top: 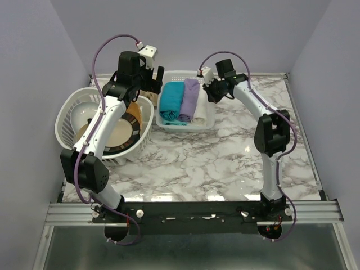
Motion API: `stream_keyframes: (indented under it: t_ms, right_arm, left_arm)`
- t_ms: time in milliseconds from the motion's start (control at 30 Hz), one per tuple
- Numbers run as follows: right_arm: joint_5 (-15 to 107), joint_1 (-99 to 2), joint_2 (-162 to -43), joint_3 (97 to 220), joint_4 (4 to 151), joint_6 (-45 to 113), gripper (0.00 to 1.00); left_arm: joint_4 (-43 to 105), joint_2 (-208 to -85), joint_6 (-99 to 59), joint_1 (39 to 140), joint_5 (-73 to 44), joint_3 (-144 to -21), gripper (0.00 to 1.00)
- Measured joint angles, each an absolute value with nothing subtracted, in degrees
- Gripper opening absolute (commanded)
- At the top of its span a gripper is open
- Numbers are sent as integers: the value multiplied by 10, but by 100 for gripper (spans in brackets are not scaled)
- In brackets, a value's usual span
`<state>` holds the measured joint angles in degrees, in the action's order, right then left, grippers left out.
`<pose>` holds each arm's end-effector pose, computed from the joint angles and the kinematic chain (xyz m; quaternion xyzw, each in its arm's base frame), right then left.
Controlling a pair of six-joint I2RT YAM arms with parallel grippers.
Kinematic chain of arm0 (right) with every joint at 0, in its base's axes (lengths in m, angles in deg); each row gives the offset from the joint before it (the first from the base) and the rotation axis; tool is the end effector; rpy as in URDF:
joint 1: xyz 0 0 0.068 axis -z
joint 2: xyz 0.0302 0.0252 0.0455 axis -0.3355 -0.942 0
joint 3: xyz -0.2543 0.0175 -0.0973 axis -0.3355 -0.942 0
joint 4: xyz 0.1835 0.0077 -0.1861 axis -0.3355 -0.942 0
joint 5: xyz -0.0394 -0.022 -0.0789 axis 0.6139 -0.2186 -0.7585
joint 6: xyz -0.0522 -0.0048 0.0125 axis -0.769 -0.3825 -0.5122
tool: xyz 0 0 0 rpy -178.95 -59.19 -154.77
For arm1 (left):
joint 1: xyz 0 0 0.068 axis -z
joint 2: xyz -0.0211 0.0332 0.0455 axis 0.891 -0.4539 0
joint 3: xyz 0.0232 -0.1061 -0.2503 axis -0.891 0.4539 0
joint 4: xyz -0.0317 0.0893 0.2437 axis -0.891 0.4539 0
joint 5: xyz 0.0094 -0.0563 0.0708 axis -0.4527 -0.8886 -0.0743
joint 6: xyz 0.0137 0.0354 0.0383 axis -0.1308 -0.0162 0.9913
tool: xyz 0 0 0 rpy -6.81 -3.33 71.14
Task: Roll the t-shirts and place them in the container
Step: Move the bin to the corner of the board.
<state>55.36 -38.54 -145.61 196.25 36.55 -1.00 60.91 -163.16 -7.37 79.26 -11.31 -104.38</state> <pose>0.4561 0.1674 0.2608 -0.4195 0.8374 0.1143 0.3313 0.3533 -0.1064 0.4010 0.1485 0.8318 -0.1086 0.5238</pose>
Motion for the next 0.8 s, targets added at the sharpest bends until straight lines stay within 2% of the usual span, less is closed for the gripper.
stream_keyframes:
  t_ms: [433,800]
  right_arm:
    - [395,-394,-1506,1967,413,-28,1]
    - [319,-320,-1518,1965,449,-24,1]
  left_arm:
    - [606,-1633,-74,793,-119,-1060,99]
    - [605,-1634,-74,793,-126,-1060,99]
